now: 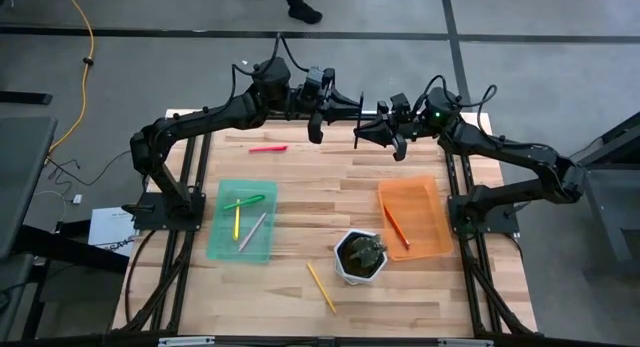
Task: Sort pens & pencils
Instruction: Put the blue pencil into the orange bin
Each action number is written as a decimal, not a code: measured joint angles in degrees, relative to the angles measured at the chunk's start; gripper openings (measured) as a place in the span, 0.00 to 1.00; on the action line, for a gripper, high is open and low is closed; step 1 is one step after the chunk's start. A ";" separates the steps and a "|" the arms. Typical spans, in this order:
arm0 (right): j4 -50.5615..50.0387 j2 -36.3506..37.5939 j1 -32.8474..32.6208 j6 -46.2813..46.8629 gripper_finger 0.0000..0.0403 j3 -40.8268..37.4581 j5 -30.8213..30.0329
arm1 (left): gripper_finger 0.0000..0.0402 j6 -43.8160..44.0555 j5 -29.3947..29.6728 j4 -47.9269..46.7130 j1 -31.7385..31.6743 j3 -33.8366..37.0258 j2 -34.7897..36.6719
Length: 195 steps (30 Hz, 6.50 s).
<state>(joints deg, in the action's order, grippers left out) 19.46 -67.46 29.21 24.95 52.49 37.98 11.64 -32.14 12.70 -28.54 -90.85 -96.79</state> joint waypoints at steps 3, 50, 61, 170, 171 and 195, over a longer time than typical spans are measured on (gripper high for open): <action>0.03 0.00 0.00 0.05 0.01 0.00 -0.02 | 0.12 -0.89 -0.02 -0.34 -0.02 0.00 0.00; -15.57 14.97 13.20 1.73 0.01 -0.07 -0.66 | 0.35 -22.22 -2.94 -31.02 -15.12 0.00 12.43; -27.62 19.69 13.18 1.53 0.01 -0.07 -0.66 | 0.35 -24.90 -12.94 -37.34 -14.95 0.00 12.81; -65.98 43.35 -19.30 30.55 0.01 -17.09 -18.74 | 0.35 -29.45 -25.78 -46.20 -14.95 0.00 12.72; -65.96 43.13 -20.03 30.87 0.01 -17.09 -19.01 | 0.35 -29.54 -25.79 -46.33 -14.95 0.00 12.72; -68.48 30.83 -39.88 49.43 0.01 -17.09 -31.83 | 0.35 -33.76 -25.52 -50.16 -14.95 0.02 12.72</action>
<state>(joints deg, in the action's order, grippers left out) -49.03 -36.63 -10.67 74.38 35.40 6.15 -22.11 -57.66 -37.46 -43.48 -90.83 -84.07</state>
